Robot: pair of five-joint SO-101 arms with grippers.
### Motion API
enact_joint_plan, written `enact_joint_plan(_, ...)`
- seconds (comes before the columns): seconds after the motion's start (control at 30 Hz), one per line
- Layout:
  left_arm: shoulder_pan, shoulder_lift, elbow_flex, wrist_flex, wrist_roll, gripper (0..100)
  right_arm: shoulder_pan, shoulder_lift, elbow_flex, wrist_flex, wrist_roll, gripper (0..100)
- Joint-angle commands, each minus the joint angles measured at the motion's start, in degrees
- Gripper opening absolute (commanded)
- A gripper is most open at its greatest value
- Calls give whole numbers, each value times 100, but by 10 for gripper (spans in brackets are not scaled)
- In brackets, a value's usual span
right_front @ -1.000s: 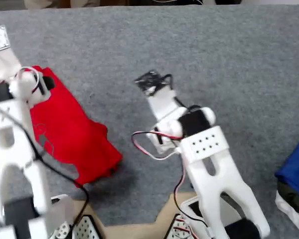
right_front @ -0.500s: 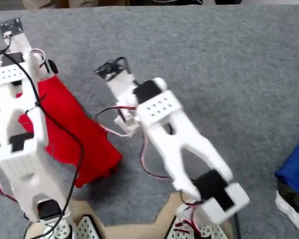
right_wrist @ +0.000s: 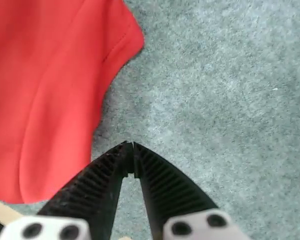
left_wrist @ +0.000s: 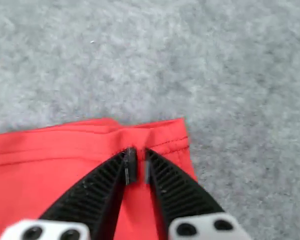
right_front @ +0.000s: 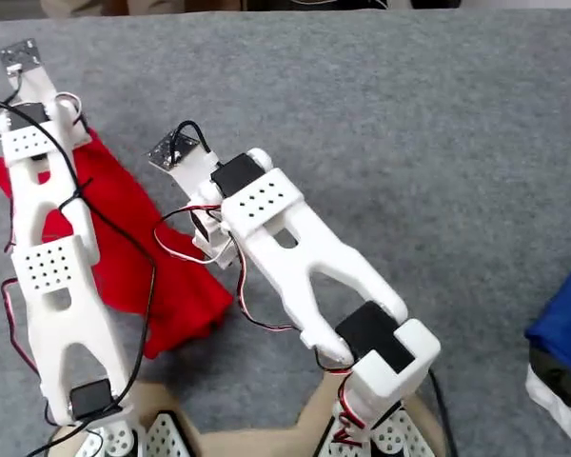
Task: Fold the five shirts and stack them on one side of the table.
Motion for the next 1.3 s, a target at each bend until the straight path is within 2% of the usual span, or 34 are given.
enact_joint_plan(0.0, -185, 13, -668, 387, -9, 20, -57, -22, -295, 44, -53, 9)
enact_joint_plan(0.27, -501, 31, -888, 1020, -299, 20, -57, -31, -338, 141, -53, 9)
enact_joint_plan(0.43, -985, 31, -2057, 2040, -519, 20, -180, -31, -673, 703, -273, 11)
enact_joint_plan(0.6, -1442, 57, -3077, 2927, -791, 20, -681, 4, -1051, 1336, -281, 12)
enact_joint_plan(0.77, -2075, 31, -3042, 3007, -888, 20, -1182, 13, -1191, 1371, -299, 12)
enact_joint_plan(1.0, -3086, 40, -2998, 3095, -1635, 20, -1332, 233, -1182, 431, -1380, 12)
enact_joint_plan(1.17, -3543, 84, -2989, 3103, -2013, 19, -1279, 1182, -1279, -193, -2154, 12)
enact_joint_plan(1.27, -3657, 92, -2971, 3103, -2092, 19, -1253, 1868, -1930, -185, -2567, 13)
